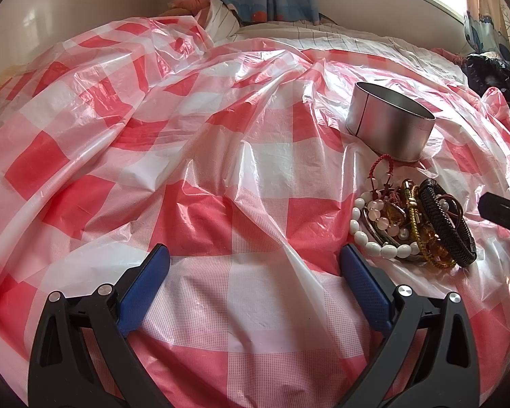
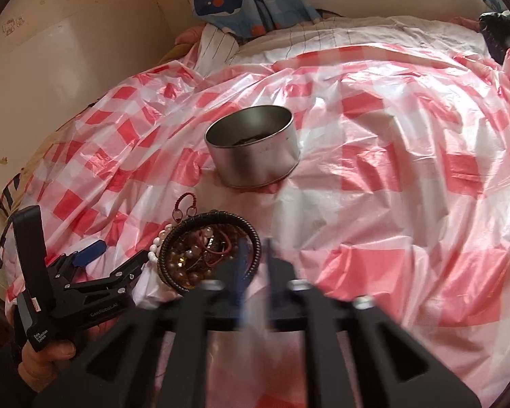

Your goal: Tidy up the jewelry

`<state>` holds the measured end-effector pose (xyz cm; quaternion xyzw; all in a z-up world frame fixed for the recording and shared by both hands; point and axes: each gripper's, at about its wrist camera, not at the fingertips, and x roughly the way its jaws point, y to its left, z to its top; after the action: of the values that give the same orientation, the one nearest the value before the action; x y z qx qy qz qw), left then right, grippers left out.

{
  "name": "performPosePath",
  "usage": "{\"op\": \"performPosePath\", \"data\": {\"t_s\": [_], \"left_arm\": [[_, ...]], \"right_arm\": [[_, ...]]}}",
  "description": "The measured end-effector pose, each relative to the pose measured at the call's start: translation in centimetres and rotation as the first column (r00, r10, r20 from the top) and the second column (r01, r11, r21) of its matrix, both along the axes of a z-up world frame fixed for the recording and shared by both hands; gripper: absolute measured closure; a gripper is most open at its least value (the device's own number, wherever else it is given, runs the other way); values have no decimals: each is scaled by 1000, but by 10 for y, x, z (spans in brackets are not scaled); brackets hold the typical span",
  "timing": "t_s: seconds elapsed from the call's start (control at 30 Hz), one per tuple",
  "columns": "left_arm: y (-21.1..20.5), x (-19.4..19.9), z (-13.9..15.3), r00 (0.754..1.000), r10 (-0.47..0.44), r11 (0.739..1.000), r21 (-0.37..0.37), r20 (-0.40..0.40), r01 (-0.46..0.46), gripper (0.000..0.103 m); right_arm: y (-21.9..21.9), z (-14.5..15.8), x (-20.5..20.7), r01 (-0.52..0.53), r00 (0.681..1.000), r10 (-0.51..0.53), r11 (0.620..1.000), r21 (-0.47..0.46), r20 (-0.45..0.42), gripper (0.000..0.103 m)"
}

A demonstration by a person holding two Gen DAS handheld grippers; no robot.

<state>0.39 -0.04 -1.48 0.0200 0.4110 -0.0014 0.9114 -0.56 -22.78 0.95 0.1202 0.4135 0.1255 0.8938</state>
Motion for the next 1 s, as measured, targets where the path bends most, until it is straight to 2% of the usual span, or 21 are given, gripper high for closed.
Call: {"op": "performPosePath", "data": {"t_s": [0.07,0.13,0.17,0.23,0.37,0.4,0.47,0.7,0.8,0.87,0.93,1.0], "left_arm": [[0,0,0,1000,0,1000,0,0,0,7],[0,0,0,1000,0,1000,0,0,0,7],[0,0,0,1000,0,1000,-1,0,0,7],[0,0,0,1000,0,1000,0,0,0,7],[0,0,0,1000,0,1000,1,0,0,7],[0,0,0,1000,0,1000,1,0,0,7],[0,0,0,1000,0,1000,0,0,0,7],[1,0,2,1000,-4,1000,-14,6,5,7],[4,-10,17,994,11,1000,-12,107,-10,7],[1,-14,26,987,-17,1000,-19,161,20,7],[-5,-13,30,981,-71,995,-59,178,82,7],[-13,-12,31,976,-117,989,-66,182,131,7]], "right_arm": [[10,0,3,-16,1000,16,999,-46,16,46],[18,-5,10,-34,999,34,995,-90,-3,55],[21,-8,14,-39,999,38,993,-115,-15,65],[27,-14,19,-38,999,33,982,-183,-32,78],[34,-26,23,-57,997,42,962,-268,-65,83],[37,-27,22,-69,997,53,958,-279,-64,89],[38,-25,21,-72,997,60,958,-279,-53,94],[7,4,-5,40,998,-31,983,-177,54,96],[-11,1,-8,81,996,-76,988,-132,40,96],[-18,-6,-4,97,995,-96,989,-115,12,96],[-17,-8,1,104,994,-105,987,-121,0,96],[-14,-11,3,107,994,-109,984,-139,-5,95]]}}
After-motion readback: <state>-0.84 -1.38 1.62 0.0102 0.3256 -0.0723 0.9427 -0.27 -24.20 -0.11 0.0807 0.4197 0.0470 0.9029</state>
